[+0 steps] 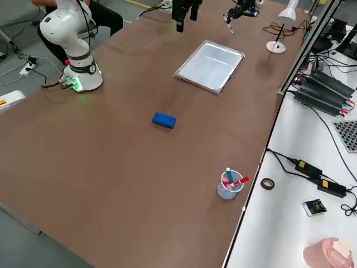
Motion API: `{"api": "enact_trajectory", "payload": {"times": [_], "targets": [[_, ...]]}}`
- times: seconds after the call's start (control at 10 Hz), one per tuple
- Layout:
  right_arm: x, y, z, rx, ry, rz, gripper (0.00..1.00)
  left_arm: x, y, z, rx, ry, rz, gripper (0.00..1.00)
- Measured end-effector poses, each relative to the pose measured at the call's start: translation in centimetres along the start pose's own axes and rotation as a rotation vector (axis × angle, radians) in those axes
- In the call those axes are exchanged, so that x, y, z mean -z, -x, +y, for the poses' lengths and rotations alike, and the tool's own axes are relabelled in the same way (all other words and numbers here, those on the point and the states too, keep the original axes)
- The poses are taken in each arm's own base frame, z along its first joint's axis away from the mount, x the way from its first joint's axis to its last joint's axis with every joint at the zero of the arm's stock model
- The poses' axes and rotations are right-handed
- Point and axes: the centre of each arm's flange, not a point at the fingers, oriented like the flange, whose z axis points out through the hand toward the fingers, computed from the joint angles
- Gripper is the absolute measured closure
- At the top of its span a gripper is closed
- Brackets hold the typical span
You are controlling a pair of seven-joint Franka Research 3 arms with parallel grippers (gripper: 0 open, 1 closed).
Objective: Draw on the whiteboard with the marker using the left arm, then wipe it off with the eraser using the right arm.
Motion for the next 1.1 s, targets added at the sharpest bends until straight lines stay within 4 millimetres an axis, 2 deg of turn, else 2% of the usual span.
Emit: {"api": "enact_trajectory", "payload": {"times": [0.2, 0.5, 0.8, 1.1], "targets": [[-0.1, 0.0, 0.0, 0.0, 0.0, -0.001, 0.0, -3.1, -1.4, 0.7, 0.104, 0.105, -0.134, 0.82], [-0.2, 0.0, 0.0, 0.0, 0.0, -0.004, 0.0, -8.0, -3.8, 0.2, 0.214, 0.16, -0.262, 0.82], [-0.4, 0.0, 0.0, -0.001, 0.001, -0.008, 0.0, -13.7, -4.5, -0.3, 0.306, 0.197, -0.36, 0.82], [-0.6, 0.0, 0.0, -0.001, 0.001, -0.012, 0.0, -18.2, -4.8, -0.8, 0.358, 0.209, -0.343, 0.82]]}}
